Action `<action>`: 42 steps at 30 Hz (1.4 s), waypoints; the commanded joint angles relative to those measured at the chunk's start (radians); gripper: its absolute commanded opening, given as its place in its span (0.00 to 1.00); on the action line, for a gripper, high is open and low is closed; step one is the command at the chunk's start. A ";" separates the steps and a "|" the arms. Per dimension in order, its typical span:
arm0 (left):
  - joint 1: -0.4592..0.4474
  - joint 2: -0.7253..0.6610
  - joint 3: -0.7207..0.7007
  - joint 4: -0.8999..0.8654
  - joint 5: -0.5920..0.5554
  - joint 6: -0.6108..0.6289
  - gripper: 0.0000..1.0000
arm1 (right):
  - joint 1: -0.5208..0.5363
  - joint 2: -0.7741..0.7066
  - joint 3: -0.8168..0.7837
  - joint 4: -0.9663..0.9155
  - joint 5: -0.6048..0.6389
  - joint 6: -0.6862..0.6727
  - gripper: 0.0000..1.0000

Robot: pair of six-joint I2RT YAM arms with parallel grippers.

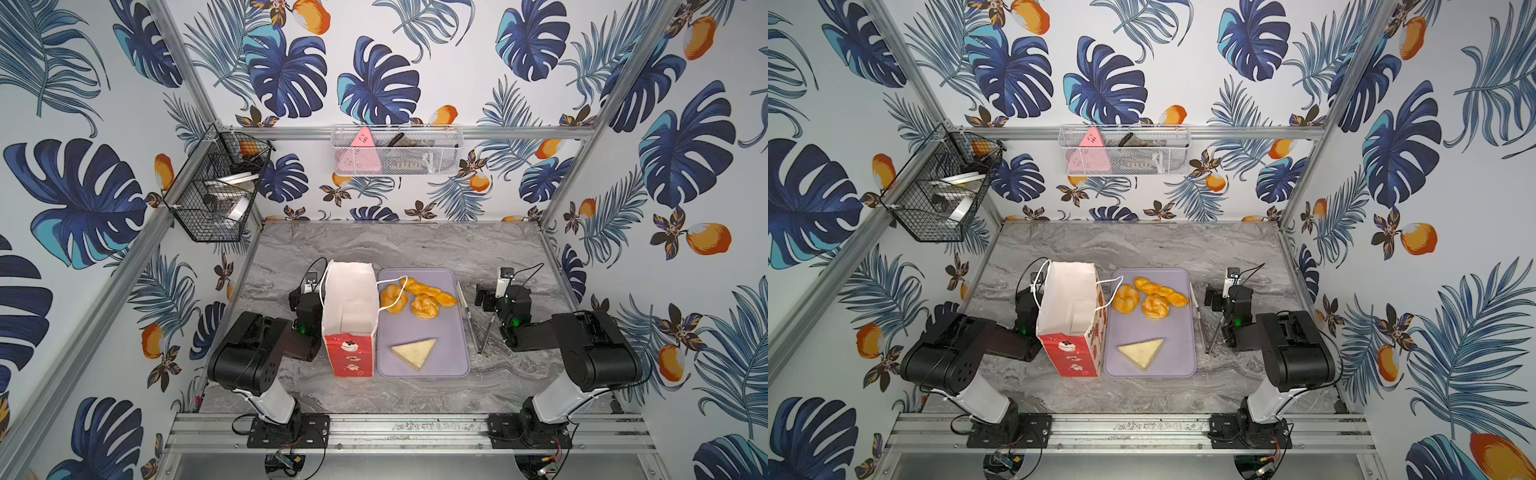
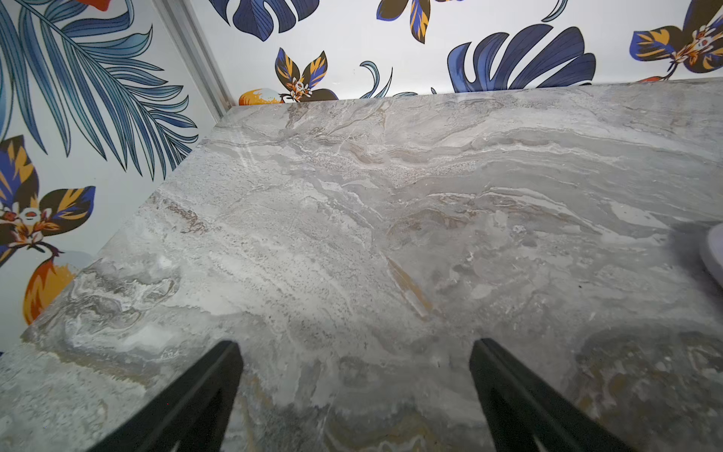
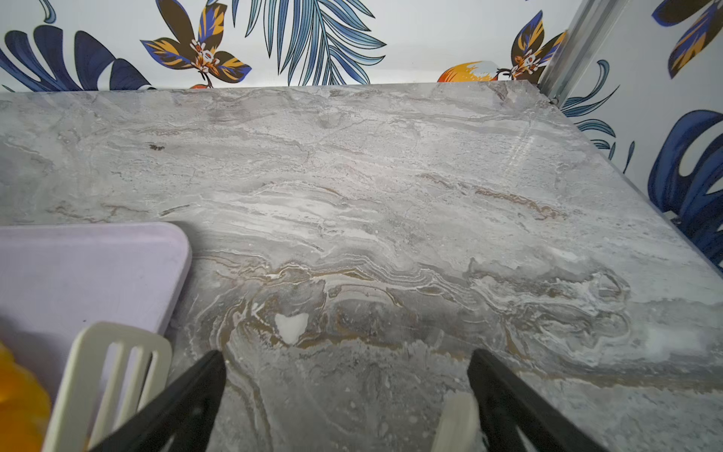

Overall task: Pack bread into a paper bag
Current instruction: Pick up the clamp from the center of the board.

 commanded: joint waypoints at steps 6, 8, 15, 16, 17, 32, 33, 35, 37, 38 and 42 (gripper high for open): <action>0.002 -0.005 0.004 -0.008 0.003 0.000 0.99 | 0.002 0.001 0.002 -0.008 -0.026 -0.003 1.00; 0.001 -0.005 0.003 -0.008 0.003 -0.001 0.99 | 0.002 0.001 0.002 -0.010 -0.026 -0.003 1.00; 0.001 -0.005 0.004 -0.006 0.002 0.000 0.99 | 0.000 -0.001 0.004 -0.015 -0.030 -0.001 1.00; 0.001 -0.005 0.004 -0.006 0.003 0.000 0.99 | 0.000 0.001 0.004 -0.012 -0.031 -0.001 1.00; 0.001 -0.004 0.003 -0.005 0.002 -0.001 0.99 | 0.000 0.001 0.003 -0.011 -0.031 -0.001 1.00; 0.000 -0.031 -0.011 -0.002 -0.047 -0.014 0.99 | 0.003 -0.088 0.128 -0.295 0.046 0.018 1.00; 0.000 -0.030 -0.012 0.000 -0.047 -0.012 0.99 | 0.007 -0.105 0.174 -0.378 0.060 0.021 1.00; -0.005 -0.028 -0.014 0.015 -0.050 -0.007 0.99 | 0.015 -0.135 0.233 -0.472 0.110 0.048 1.00; -0.005 -0.047 -0.003 -0.011 -0.016 0.011 0.99 | 0.016 -0.180 0.273 -0.539 0.144 0.094 1.00; -0.008 -0.081 0.025 -0.066 -0.010 0.019 0.99 | 0.015 -0.204 0.301 -0.584 0.162 0.121 1.00; -0.008 -0.245 0.185 -0.474 -0.007 0.042 0.99 | 0.018 -0.263 0.430 -0.771 0.166 0.190 1.00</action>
